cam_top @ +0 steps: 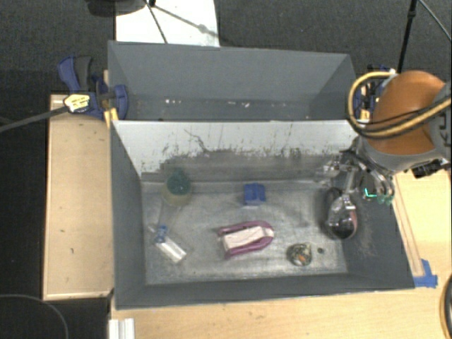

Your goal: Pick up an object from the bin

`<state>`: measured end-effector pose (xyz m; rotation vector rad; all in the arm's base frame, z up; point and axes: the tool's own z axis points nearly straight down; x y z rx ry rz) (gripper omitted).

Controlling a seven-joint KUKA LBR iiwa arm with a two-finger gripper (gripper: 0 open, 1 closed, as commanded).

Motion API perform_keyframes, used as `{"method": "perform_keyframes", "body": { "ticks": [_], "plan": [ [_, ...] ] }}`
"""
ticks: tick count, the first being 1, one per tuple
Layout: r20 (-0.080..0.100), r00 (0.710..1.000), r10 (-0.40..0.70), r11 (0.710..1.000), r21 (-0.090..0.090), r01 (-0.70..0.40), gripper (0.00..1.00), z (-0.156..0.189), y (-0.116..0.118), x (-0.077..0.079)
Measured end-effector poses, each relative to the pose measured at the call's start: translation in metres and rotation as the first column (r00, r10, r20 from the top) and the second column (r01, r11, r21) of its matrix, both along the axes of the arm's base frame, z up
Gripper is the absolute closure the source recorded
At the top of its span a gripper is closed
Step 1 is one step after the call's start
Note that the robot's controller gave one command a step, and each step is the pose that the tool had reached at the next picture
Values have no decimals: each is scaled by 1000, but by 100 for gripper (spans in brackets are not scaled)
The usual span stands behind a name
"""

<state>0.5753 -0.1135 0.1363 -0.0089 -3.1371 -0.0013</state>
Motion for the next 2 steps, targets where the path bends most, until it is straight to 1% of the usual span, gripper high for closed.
{"method": "perform_keyframes", "body": {
  "ticks": [1,2],
  "plan": [
    [12,977,214,977,-2,-214,0,-64,134,-30],
    [14,878,479,878,-2,-479,0,-64,184,-63]
  ]
}}
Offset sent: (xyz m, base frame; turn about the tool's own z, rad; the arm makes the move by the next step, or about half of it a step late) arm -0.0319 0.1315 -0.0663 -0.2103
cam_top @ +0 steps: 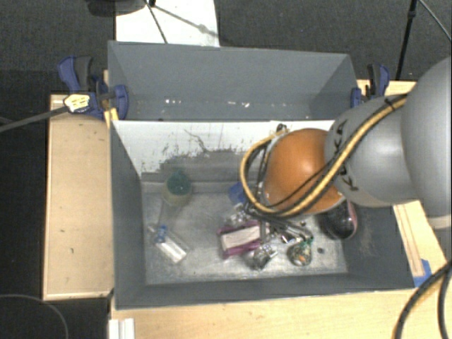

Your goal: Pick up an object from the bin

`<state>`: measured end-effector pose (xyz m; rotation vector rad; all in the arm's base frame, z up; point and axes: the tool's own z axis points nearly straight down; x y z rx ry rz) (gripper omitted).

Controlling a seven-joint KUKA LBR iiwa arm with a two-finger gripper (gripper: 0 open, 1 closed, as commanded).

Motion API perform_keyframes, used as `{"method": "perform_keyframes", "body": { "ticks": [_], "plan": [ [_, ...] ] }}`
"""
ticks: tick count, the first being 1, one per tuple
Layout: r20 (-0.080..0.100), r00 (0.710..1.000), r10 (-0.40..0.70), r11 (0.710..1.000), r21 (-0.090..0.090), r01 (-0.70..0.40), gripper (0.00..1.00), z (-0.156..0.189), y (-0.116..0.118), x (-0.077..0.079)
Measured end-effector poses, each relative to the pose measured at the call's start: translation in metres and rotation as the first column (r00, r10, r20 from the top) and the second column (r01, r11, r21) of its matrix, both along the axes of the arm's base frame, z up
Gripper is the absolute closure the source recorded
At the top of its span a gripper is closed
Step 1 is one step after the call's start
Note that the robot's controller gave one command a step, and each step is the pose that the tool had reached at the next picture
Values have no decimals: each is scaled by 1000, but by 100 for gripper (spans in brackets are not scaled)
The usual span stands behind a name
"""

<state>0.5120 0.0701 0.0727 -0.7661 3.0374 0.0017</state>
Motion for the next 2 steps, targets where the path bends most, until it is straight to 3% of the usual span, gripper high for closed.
{"method": "perform_keyframes", "body": {
  "ticks": [1,2],
  "plan": [
    [8,1000,1,1000,1,-1,100,2,-1,3],
    [2,992,125,992,-3,-125,100,179,3,21]
  ]
}}
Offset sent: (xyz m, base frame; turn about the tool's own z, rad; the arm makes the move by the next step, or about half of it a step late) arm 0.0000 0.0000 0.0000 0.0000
